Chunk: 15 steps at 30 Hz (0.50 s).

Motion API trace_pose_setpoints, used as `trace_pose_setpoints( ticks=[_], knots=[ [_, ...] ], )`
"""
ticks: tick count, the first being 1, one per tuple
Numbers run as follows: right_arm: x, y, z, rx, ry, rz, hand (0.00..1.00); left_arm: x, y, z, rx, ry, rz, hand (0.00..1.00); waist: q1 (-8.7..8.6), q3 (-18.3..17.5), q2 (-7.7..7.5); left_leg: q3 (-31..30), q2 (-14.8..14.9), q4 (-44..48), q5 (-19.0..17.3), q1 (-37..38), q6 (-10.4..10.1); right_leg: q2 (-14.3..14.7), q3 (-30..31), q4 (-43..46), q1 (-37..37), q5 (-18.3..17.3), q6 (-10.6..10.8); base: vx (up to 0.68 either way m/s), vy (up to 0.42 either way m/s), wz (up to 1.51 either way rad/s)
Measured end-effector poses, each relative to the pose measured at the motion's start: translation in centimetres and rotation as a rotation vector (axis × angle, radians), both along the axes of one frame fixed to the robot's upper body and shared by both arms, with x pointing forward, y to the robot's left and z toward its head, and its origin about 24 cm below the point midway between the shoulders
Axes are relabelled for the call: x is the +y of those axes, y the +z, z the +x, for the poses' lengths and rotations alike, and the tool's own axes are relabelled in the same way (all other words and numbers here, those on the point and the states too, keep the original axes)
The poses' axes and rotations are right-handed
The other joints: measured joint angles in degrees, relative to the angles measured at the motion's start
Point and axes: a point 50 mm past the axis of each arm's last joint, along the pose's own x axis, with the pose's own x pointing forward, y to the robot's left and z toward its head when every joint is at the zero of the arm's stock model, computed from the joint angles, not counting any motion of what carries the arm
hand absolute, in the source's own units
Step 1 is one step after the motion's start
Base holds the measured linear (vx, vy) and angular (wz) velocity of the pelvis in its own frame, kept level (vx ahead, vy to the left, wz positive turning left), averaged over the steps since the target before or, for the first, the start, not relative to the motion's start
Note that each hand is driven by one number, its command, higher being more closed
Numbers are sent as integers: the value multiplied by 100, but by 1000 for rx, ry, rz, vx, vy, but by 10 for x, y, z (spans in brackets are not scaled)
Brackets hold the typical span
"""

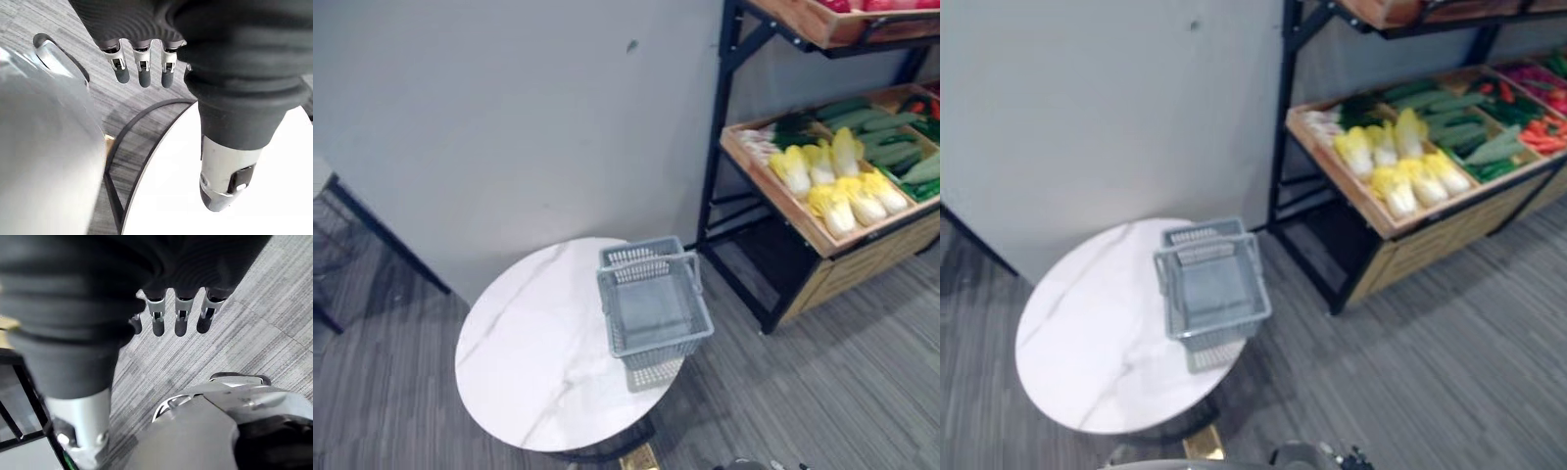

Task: Pick vegetable in the basket

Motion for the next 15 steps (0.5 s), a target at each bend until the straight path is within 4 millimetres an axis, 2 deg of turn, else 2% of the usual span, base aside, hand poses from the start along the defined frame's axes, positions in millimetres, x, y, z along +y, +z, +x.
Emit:
trace_pose_setpoints(
  ticks=[1,3,5,7,8,9,12,14,15],
  knots=[
    [-1,0,2,-6,0,-1,0,2,0,0,3,-17,9,0,8,13,-19,369,97,245,139,-126,-35,-113,-189,-171,280,-3,-9,143,-130,79],
    [-3,2,5,-17,3,-8,0,2,1,2,3,-46,11,0,-4,21,-2,650,117,353,9,-282,-45,-203,-350,-248,409,-2,-8,81,-45,68],
    [-5,4,18,-54,5,-12,0,4,1,6,5,-108,25,0,-10,29,-7,1143,-6,6,-354,-590,-11,-329,-572,-346,583,15,23,29,72,70],
    [-8,10,35,-109,28,-28,0,4,2,7,8,-134,30,0,2,41,32,1258,-137,-712,-12,-758,183,-307,-637,-337,572,24,96,-24,136,38],
    [-5,15,51,-164,69,-35,0,6,1,6,23,-164,38,0,7,23,44,1195,-254,-1094,-37,-693,174,-221,-497,-436,475,80,242,-39,134,19],
    [-5,18,57,-189,84,-42,0,7,2,7,22,-176,43,0,4,3,41,1183,-276,-1304,-43,-637,169,-189,-406,-508,430,116,295,-42,146,9],
    [-8,31,87,-277,135,-75,0,10,2,6,34,-207,55,0,34,100,5,1267,-325,-2013,-14,-524,165,-13,-118,-916,252,439,334,-87,161,-18],
    [-17,43,101,-335,188,-134,0,13,1,-2,64,-225,56,0,19,87,-17,1360,-410,-2231,65,-493,232,25,74,-1220,268,642,379,-56,98,-20],
    [-32,61,117,-394,276,-241,0,11,1,-5,81,-247,47,0,22,109,37,1459,-505,-2354,99,-429,278,15,213,-1369,266,772,433,-13,94,-24]
  ],
)
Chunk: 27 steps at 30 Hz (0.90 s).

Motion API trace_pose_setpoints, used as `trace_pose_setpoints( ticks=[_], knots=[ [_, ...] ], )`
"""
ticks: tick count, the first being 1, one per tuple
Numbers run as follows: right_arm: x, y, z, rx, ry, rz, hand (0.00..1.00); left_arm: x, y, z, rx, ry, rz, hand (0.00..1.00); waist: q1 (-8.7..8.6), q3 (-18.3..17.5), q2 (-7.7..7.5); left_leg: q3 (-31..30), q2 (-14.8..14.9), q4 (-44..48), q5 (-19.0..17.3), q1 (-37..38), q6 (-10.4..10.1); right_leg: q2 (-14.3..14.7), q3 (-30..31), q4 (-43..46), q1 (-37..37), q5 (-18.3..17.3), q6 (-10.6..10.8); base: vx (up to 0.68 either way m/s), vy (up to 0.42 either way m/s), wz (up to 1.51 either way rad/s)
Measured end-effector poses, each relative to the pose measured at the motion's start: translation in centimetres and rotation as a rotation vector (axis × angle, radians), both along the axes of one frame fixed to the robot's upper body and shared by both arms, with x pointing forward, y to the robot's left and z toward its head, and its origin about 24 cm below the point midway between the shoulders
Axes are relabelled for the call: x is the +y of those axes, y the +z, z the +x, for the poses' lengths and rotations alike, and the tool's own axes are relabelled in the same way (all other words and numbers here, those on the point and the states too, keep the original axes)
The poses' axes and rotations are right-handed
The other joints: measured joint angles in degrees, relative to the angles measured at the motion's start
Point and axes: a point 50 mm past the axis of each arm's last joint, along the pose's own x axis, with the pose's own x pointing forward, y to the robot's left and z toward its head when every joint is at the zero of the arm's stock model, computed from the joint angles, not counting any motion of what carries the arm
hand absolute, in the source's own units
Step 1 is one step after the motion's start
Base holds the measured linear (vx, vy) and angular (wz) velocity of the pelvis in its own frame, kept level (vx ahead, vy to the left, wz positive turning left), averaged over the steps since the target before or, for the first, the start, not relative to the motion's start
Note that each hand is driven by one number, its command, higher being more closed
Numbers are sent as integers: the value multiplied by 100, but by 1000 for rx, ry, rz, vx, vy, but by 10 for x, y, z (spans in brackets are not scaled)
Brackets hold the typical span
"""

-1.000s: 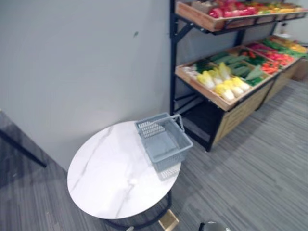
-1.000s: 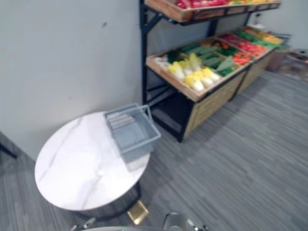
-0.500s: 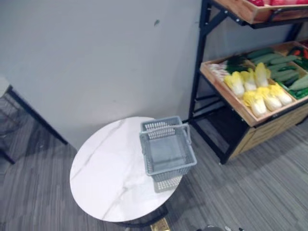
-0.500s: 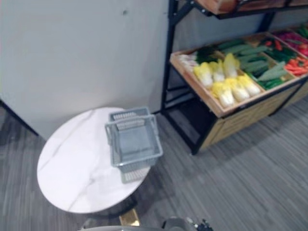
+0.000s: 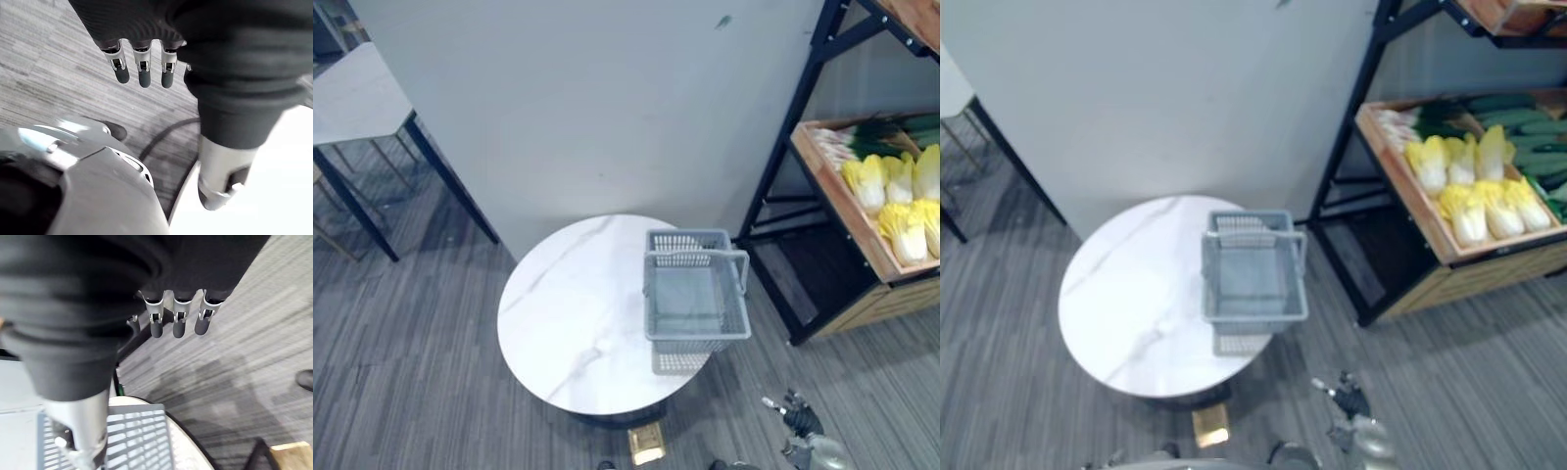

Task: Pick vegetable in the basket

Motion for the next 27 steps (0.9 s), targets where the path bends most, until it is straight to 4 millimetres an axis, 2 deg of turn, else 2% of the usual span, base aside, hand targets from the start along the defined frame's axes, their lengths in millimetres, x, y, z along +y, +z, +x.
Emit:
trace_pose_setpoints(
  ticks=[1,3,5,6,7,9,10,13,16,17,20,22,23,24,27],
  knots=[
    [-7,9,7,-29,34,-55,0,0,0,0,5,-11,-1,0,-7,2,34,11,-37,-15,4,-5,7,-18,14,-39,-4,38,22,-13,138,-24],
    [-30,49,39,-142,156,-271,0,-1,0,2,11,-78,3,0,-22,-6,109,115,-163,-134,57,-24,86,-82,155,-146,-122,180,63,1,112,-19],
    [-35,91,69,-277,223,-450,0,2,1,5,8,-90,12,0,-33,-10,141,164,-216,-187,92,-117,135,-81,233,-247,-252,311,54,26,72,-19],
    [-34,103,77,-320,241,-503,0,3,1,6,4,-91,17,0,-36,-4,141,191,-225,-190,95,-141,139,-76,265,-267,-306,345,51,29,35,-19],
    [-30,128,91,-410,269,-598,0,6,2,7,0,-91,24,0,-30,10,119,222,-243,-181,111,-239,159,-56,297,-320,-406,428,23,31,19,-14],
    [-21,155,104,-521,285,-691,0,8,2,9,-4,-90,30,0,-33,71,70,215,-243,-181,125,-309,165,-33,298,-390,-447,478,11,35,-1,-4],
    [-11,180,114,-620,296,-757,0,8,3,9,-6,-89,32,0,-9,126,0,190,-240,-191,128,-323,165,-12,293,-441,-434,498,3,49,-19,6],
    [8,207,127,-740,335,-814,0,10,4,13,-23,-90,40,0,2,220,-85,75,-242,-204,129,-336,162,0,290,-470,-398,498,3,38,-11,10],
    [24,217,137,-794,388,-833,0,11,5,17,-37,-92,46,0,79,278,-112,23,-261,-205,142,-410,174,-6,251,-544,-406,535,11,16,-1,10],
    [38,225,147,-822,457,-854,0,13,6,18,-42,-84,50,0,119,362,-113,-11,-280,-228,164,-428,176,-14,238,-584,-404,564,14,1,7,9],
    [61,246,169,-868,576,-922,0,14,7,23,-52,-71,69,0,170,554,-129,-128,-314,-299,248,-494,189,-27,180,-630,-429,611,4,-29,5,13],
    [68,260,182,-877,621,-978,0,17,9,29,-74,-57,81,0,277,629,-136,-209,-313,-294,287,-604,210,-27,172,-633,-488,640,-14,-46,5,26],
    [78,283,198,-889,670,-1040,0,21,11,35,-96,-31,96,0,381,779,-170,-317,-313,-290,341,-684,214,-24,172,-645,-499,668,-22,-45,11,36],
    [82,296,206,-901,679,-1062,0,21,12,39,-110,-9,98,0,448,863,-169,-394,-313,-285,367,-729,217,-19,172,-670,-494,713,-31,-46,14,35],
    [88,312,216,-908,685,-1096,0,22,13,42,-119,9,102,0,591,995,-195,-460,-326,-274,401,-816,233,-19,173,-740,-509,770,-40,-27,20,16]
  ],
)
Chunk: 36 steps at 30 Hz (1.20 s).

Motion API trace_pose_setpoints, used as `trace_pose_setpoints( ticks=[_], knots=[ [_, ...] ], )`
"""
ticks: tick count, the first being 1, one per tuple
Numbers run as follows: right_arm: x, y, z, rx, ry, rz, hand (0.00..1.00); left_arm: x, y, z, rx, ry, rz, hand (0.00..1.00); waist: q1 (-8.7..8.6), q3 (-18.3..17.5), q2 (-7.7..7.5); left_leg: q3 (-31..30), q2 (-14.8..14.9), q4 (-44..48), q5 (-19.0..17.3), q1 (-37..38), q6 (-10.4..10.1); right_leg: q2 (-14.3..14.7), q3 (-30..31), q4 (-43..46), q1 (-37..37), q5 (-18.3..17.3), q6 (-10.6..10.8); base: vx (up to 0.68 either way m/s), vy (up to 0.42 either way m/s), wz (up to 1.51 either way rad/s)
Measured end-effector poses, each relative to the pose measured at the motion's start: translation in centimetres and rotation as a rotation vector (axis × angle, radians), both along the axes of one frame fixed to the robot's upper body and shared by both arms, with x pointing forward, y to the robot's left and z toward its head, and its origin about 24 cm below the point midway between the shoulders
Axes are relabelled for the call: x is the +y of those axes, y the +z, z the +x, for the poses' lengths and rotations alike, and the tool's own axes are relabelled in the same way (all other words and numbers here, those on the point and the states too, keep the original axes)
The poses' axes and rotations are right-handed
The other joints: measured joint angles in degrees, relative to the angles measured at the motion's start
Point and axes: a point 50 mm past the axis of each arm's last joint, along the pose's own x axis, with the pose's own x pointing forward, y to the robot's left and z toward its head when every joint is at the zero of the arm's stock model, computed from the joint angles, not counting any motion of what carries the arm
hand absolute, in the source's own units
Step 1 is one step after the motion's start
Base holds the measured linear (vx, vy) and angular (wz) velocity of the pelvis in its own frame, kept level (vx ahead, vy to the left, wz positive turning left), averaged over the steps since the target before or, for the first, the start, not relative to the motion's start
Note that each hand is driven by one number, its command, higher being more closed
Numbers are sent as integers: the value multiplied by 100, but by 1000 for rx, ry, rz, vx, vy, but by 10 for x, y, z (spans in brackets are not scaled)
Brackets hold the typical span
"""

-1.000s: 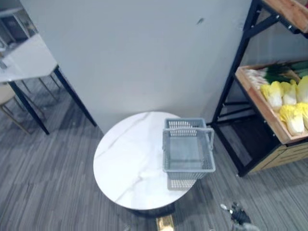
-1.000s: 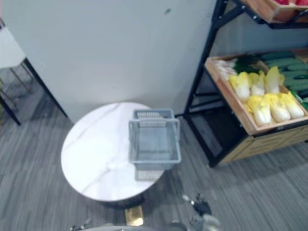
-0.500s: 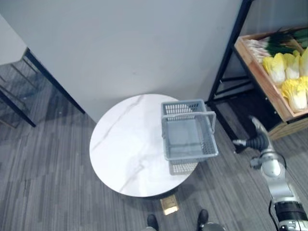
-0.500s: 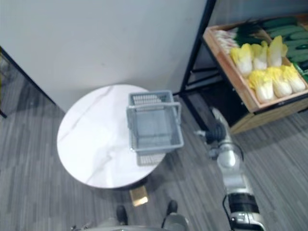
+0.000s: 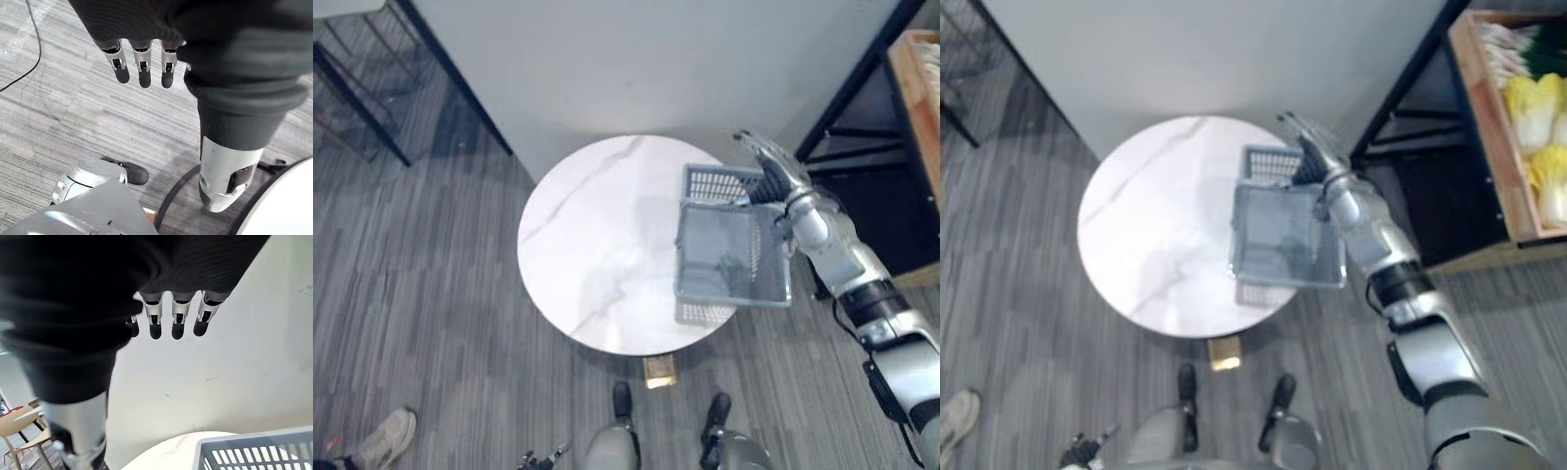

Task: Pick vegetable in the basket

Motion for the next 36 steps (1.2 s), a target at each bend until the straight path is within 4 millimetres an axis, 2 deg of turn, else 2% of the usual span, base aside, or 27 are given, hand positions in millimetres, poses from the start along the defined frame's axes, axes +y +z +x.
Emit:
trace_pose_setpoints(
  ticks=[2,7,16,25,30,36],
  knots=[
    [1,7,7,5,-14,-24,0,0,0,1,-1,3,3,0,29,109,1,-79,-24,0,28,-62,16,-19,-4,0,-13,0,0,-32,23,17],
    [-11,9,18,45,-101,-28,0,0,2,12,-37,35,0,0,174,315,-25,-123,-49,-3,91,-235,35,-38,10,9,-163,4,7,-11,11,5],
    [-20,15,23,49,-164,-45,0,-3,6,33,-92,-2,4,0,156,414,-7,-114,-51,-3,94,-272,37,-39,23,12,-209,5,6,0,0,0],
    [-20,15,23,50,-165,-45,0,-6,6,36,-92,-31,4,0,121,551,4,-45,-50,-1,93,-276,36,-40,123,41,-281,5,7,-4,4,-4],
    [-20,10,23,61,-165,-50,0,-6,6,36,-91,-31,3,0,42,553,5,-28,-48,-1,93,-290,36,-39,139,41,-302,5,7,-1,1,-1],
    [-20,-11,21,109,-166,-115,0,-6,6,36,-90,-31,3,0,23,553,5,64,-42,-1,92,-283,35,-33,263,44,-357,7,8,10,-1,-8]
  ],
)
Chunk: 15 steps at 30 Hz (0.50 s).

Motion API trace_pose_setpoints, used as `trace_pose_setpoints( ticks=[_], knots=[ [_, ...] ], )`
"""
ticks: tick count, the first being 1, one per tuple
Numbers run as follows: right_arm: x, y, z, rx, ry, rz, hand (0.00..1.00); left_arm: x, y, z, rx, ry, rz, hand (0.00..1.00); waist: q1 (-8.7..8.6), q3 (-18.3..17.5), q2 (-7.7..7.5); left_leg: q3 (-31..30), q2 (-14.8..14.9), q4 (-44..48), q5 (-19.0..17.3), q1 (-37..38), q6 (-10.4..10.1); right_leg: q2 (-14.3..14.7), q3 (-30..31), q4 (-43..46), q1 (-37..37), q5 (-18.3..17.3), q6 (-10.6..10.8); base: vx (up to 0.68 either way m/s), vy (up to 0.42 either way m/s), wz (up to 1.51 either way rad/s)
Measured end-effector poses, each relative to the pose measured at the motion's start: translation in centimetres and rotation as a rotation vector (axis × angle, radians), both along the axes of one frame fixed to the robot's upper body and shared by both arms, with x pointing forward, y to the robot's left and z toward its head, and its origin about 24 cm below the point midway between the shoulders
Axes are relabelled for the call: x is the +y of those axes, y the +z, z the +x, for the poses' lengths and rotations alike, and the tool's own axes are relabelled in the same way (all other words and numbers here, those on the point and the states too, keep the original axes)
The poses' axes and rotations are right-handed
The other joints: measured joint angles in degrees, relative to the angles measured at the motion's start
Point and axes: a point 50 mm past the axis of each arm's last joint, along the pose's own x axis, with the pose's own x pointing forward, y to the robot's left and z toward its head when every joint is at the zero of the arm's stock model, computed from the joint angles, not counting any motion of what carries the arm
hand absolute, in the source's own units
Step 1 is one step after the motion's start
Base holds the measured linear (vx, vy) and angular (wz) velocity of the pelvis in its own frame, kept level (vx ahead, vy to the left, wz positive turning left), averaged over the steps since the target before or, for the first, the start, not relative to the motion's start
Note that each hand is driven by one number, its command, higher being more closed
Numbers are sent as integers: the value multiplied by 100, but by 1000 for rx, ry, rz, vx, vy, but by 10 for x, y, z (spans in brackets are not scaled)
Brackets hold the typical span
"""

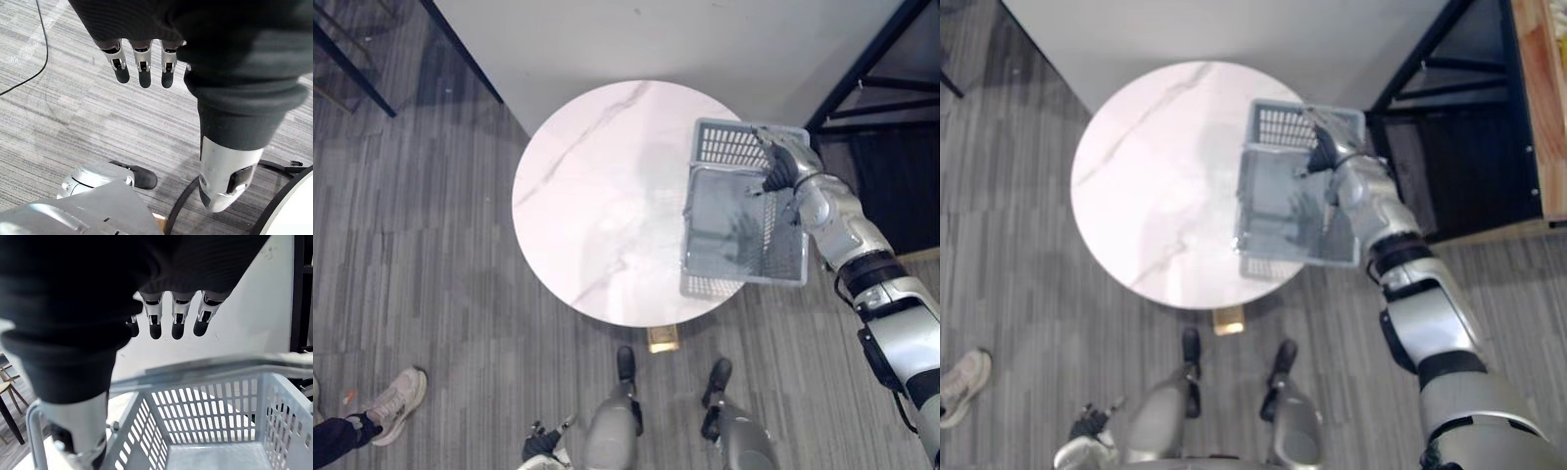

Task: Pick vegetable in the basket

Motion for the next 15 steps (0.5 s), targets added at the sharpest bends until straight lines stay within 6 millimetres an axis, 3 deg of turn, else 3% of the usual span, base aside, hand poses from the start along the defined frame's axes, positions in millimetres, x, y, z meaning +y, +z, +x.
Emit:
trace_pose_setpoints(
  ticks=[7,8,15],
  knots=[
    [-1,-10,-2,24,2,-9,0,0,0,0,1,1,1,0,-16,17,30,6,3,2,0,-1,0,-1,39,41,-33,4,7,-1,-1,-2],
    [-1,-10,-2,24,3,-9,100,0,0,0,1,1,2,0,-16,20,35,6,1,2,0,-1,0,-3,41,43,-35,4,7,0,0,0],
    [-1,-9,-2,18,5,-7,100,0,-1,-1,10,-1,1,0,-13,43,74,4,-4,0,0,-14,0,-4,43,42,-50,4,7,0,0,0]
  ],
)
